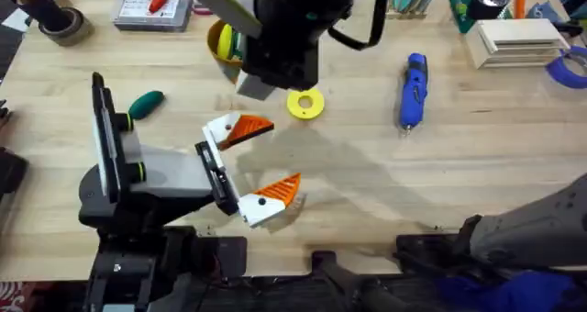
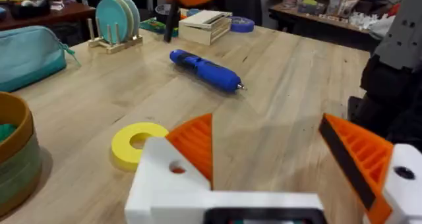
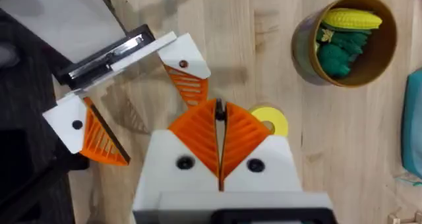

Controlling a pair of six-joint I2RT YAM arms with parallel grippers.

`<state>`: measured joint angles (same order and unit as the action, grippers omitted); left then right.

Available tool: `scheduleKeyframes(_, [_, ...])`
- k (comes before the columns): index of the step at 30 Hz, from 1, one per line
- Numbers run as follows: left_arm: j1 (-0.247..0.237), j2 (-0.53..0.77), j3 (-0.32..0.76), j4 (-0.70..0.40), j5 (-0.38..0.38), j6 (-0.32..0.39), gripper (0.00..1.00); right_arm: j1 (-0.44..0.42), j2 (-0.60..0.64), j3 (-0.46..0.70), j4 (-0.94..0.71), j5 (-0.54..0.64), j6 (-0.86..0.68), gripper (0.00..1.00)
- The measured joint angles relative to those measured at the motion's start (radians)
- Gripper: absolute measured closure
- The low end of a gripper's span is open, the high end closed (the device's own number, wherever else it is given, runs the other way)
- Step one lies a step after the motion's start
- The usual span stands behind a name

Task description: Pick up the gripper from the table and insert it into the empty holder that is missing its gripper. Then pick up a screw, insert it into the mounting hole, and use the screwdriver to tighten it. Finally, clean up the table by picking up the vegetable and placing it into the bucket.

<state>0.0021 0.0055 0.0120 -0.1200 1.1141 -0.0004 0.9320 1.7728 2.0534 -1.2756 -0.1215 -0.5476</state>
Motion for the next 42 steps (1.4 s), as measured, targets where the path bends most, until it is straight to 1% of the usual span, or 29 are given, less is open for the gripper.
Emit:
scheduleKeyframes(29, [0.000, 0.000, 0.000, 0.000, 0.000, 0.000, 0.015, 0.070, 0.002, -0.002, 0.026, 0.000, 0.000, 0.995])
scheduleKeyframes(42, [0.000, 0.000, 0.000, 0.000, 0.000, 0.000, 0.015, 0.084, 0.047, -0.002, 0.023, 0.000, 0.000, 0.995])
